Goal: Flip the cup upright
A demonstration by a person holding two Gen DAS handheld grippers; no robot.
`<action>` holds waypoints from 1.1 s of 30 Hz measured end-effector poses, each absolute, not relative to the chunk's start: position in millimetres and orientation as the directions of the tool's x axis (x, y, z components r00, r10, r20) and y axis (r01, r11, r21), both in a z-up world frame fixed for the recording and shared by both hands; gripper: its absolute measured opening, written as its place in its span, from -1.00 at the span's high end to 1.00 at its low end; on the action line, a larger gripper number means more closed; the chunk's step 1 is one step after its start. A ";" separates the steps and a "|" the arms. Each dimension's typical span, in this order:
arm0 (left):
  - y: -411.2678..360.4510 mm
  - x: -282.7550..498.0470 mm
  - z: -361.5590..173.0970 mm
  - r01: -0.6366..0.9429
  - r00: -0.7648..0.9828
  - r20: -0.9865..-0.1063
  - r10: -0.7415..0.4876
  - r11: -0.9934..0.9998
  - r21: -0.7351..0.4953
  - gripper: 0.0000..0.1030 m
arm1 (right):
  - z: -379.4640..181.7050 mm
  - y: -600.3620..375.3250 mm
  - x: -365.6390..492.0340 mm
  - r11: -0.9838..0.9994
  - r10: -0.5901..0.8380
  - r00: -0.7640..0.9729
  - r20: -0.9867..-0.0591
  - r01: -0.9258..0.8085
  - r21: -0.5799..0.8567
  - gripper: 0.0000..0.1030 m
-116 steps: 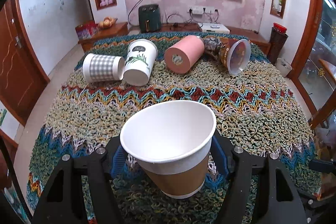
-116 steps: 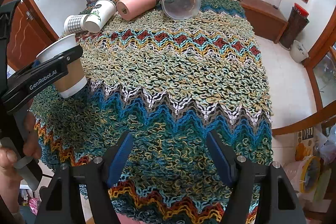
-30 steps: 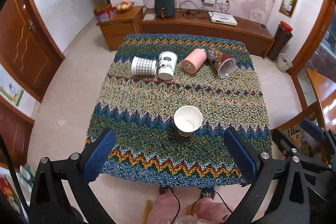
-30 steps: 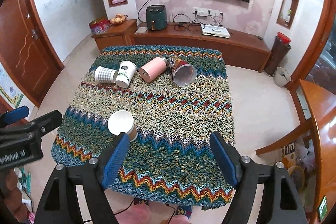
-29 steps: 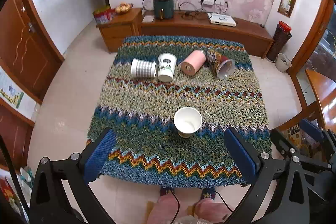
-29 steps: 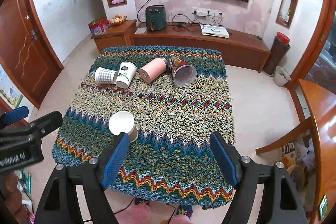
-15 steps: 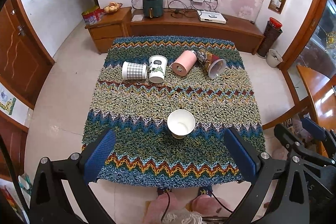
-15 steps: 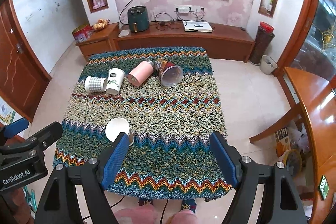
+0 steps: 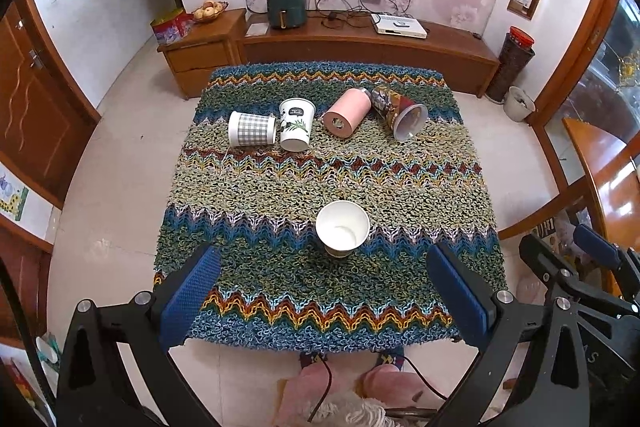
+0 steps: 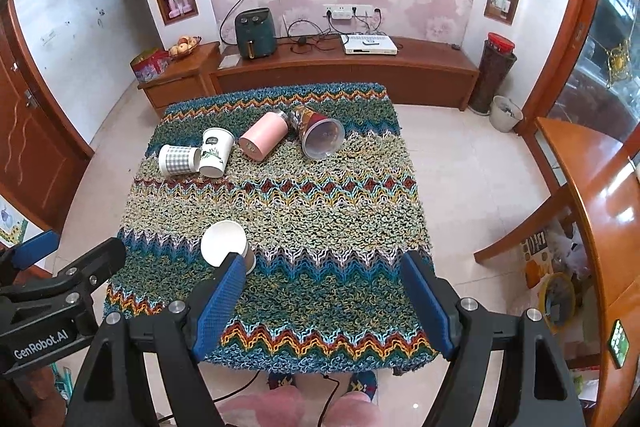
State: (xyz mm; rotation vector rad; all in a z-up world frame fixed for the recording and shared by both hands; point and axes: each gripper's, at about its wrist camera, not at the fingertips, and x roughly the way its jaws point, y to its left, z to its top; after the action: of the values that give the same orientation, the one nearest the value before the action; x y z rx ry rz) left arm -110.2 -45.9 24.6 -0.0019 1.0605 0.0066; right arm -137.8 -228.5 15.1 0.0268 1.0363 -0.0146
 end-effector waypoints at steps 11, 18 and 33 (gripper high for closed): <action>-44.3 -113.4 19.5 -0.015 0.473 -0.881 0.009 1.000 0.002 -0.99 | 9.5 -224.7 -138.8 1.000 0.009 0.497 -0.868 0.015 0.019 -0.55; -44.5 -114.0 17.6 -0.015 0.469 -0.883 0.009 1.000 0.002 -0.99 | 8.3 -225.2 -139.3 1.000 0.005 0.493 -0.870 0.021 0.017 -0.56; -44.5 -119.5 12.1 -0.018 0.460 -0.888 0.005 1.000 -0.004 -0.99 | 7.1 -226.3 -142.5 1.000 -0.006 0.493 -0.870 0.022 0.006 -0.55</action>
State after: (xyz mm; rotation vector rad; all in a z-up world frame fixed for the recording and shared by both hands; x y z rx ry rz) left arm -119.5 -44.5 12.1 -0.0134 1.0931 0.0145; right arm -142.5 -226.3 7.1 0.0170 1.0552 -0.0169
